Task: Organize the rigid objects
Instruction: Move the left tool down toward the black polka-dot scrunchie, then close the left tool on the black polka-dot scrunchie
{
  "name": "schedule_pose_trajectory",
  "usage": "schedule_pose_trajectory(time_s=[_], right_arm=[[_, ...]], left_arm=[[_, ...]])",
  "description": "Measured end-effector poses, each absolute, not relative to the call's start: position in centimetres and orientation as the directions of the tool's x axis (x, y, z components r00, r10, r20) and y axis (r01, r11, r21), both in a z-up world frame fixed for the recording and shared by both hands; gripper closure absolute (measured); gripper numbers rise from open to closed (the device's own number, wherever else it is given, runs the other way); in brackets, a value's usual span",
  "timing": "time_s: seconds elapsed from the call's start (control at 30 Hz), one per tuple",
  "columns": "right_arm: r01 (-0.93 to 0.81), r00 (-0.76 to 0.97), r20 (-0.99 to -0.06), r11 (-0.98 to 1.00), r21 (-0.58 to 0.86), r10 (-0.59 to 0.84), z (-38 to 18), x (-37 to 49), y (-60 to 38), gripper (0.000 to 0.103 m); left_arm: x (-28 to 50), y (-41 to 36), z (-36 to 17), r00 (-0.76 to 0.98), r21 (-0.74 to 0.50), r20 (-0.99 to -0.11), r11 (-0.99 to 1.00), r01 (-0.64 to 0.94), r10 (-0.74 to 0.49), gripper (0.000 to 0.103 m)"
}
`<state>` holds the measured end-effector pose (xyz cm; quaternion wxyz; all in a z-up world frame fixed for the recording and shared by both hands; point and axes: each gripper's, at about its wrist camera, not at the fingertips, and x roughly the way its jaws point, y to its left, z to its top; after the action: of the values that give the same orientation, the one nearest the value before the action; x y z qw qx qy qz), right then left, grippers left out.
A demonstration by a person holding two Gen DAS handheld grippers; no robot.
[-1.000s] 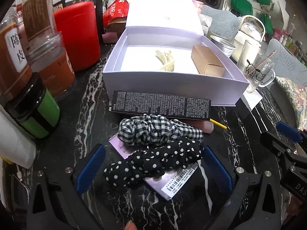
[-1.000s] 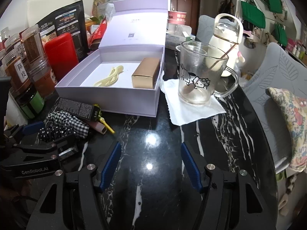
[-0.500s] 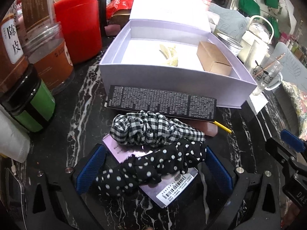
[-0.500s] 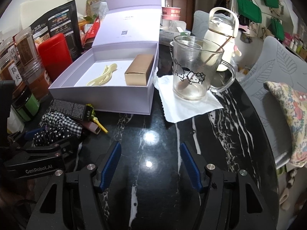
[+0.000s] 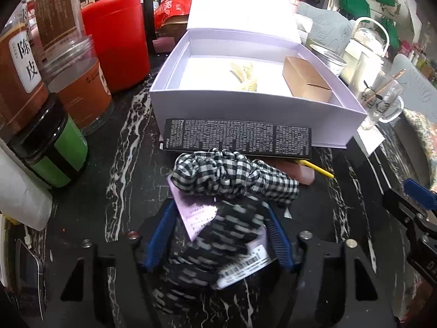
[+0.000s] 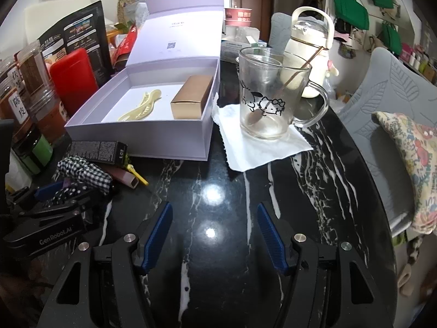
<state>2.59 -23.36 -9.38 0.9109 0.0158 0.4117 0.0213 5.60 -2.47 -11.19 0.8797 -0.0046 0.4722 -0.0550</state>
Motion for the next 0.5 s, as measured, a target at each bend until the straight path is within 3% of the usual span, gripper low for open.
schedule_pose_trajectory(time_s=[0.17,0.5], right_arm=[[-0.041,0.662,-0.747,0.998,0.044,0.060,-9.3,2.5,-22.9,0.038],[-0.081,0.659,-0.746,0.995,0.049,0.091,-9.3,2.1,-21.7,0.038]], left_arm=[[4.2,-1.9,-10.8,0.553,-0.063,-0.827,0.994,0.090,-0.103,0.050],[1.8,-0.4,-10.4,0.533,-0.128,-0.829,0.985,0.114,-0.169,0.052]])
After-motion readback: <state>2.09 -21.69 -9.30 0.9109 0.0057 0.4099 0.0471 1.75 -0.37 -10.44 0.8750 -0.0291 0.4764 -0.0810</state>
